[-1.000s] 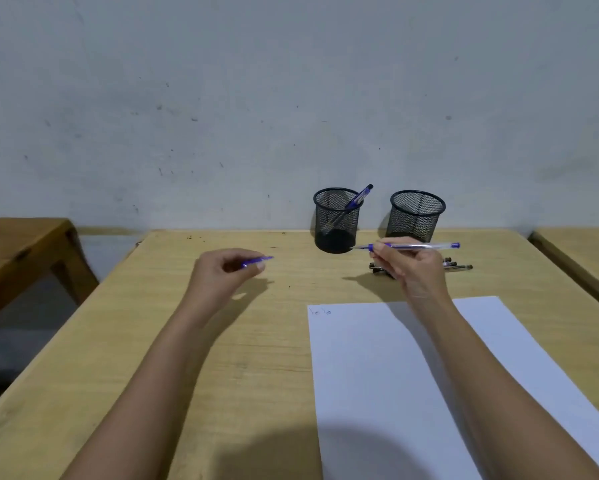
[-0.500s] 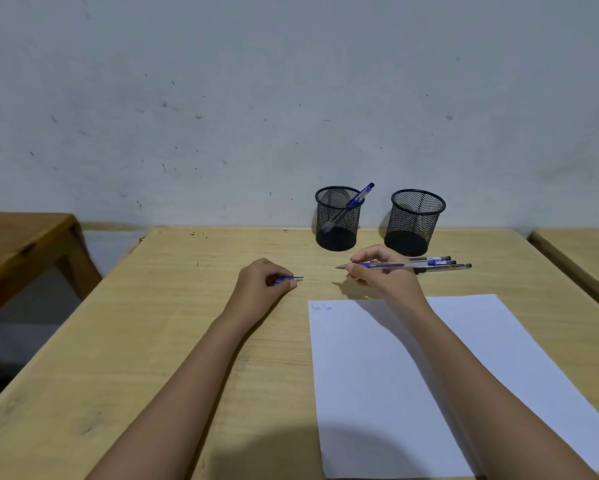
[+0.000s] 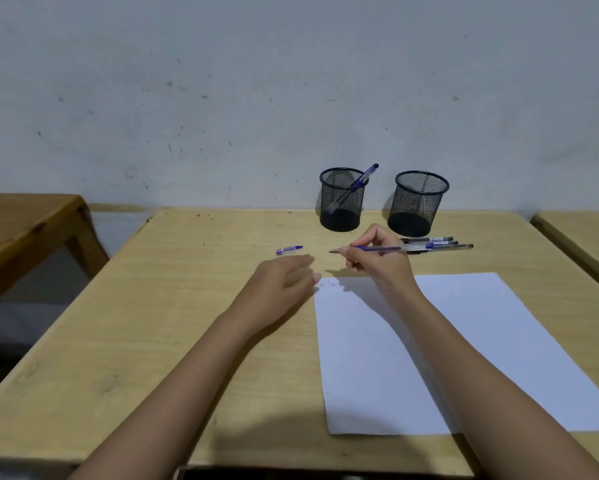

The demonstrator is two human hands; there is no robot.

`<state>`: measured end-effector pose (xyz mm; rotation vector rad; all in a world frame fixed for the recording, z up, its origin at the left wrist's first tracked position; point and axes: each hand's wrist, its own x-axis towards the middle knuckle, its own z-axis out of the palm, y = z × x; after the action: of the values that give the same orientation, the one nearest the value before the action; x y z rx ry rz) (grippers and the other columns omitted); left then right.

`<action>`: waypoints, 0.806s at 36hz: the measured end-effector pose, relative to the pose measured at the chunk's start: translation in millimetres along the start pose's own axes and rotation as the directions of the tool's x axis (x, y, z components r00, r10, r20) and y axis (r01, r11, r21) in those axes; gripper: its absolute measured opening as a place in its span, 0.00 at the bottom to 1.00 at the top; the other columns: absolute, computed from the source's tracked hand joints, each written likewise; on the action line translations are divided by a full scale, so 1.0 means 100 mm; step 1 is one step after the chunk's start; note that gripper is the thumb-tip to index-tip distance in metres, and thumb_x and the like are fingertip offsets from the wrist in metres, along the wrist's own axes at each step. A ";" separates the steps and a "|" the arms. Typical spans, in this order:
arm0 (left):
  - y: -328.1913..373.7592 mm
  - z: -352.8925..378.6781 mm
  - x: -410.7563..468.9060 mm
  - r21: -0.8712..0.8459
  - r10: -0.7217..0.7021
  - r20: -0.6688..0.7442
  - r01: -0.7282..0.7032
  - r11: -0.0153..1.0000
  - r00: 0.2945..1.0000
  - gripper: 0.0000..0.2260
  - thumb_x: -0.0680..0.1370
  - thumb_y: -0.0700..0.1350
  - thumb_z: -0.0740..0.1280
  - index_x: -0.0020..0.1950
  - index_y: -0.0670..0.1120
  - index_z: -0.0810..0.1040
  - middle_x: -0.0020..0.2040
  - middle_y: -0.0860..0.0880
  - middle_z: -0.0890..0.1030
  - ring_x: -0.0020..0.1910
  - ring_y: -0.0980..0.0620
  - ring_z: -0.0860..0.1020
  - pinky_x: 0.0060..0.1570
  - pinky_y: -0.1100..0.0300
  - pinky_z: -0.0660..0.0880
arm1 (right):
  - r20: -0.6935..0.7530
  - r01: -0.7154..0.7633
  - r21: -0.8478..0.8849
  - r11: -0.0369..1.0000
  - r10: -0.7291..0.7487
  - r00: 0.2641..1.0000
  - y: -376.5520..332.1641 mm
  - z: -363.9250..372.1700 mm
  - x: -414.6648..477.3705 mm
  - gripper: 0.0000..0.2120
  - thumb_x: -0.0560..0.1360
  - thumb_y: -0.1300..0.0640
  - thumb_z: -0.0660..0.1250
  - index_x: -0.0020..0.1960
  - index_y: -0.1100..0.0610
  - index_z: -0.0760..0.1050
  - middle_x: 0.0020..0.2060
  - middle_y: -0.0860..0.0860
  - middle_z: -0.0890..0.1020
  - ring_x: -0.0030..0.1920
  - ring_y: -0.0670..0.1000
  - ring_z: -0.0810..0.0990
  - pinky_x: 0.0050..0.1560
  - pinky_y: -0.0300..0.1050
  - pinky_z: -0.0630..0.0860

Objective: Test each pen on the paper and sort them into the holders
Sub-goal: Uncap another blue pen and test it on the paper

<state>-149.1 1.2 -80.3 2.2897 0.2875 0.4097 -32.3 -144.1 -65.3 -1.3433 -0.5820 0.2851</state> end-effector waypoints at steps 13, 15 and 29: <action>-0.03 0.24 -0.20 0.413 -0.005 0.263 -0.108 0.904 0.965 0.31 0.79 0.62 0.52 0.77 0.51 0.48 0.78 0.55 0.46 0.76 0.59 0.44 0.74 0.59 0.44 | 0.063 -0.012 -0.127 0.992 0.020 0.998 0.12 0.02 0.02 0.10 0.67 0.70 0.72 0.36 0.63 0.70 0.31 0.58 0.77 0.27 0.46 0.76 0.31 0.37 0.74; -0.04 0.26 -0.20 0.422 -0.009 0.263 -0.106 0.901 0.965 0.31 0.79 0.62 0.51 0.77 0.51 0.47 0.78 0.55 0.46 0.76 0.59 0.43 0.75 0.59 0.43 | 0.049 -0.034 -0.164 0.986 0.042 0.998 0.15 0.01 0.04 0.11 0.67 0.71 0.72 0.35 0.63 0.70 0.28 0.57 0.75 0.26 0.46 0.74 0.29 0.37 0.72; -0.05 0.25 -0.19 0.437 -0.022 0.268 -0.101 0.894 0.963 0.31 0.78 0.63 0.50 0.77 0.52 0.47 0.77 0.56 0.45 0.75 0.61 0.43 0.73 0.62 0.41 | 0.072 -0.082 -0.053 0.995 0.086 0.994 0.23 -0.05 0.11 0.17 0.60 0.74 0.63 0.27 0.57 0.58 0.21 0.47 0.62 0.22 0.46 0.60 0.23 0.35 0.60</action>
<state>-157.3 -17.9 -103.7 2.7717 0.2131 0.0466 -16.9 -137.6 -85.7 -1.4123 -0.5987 0.3922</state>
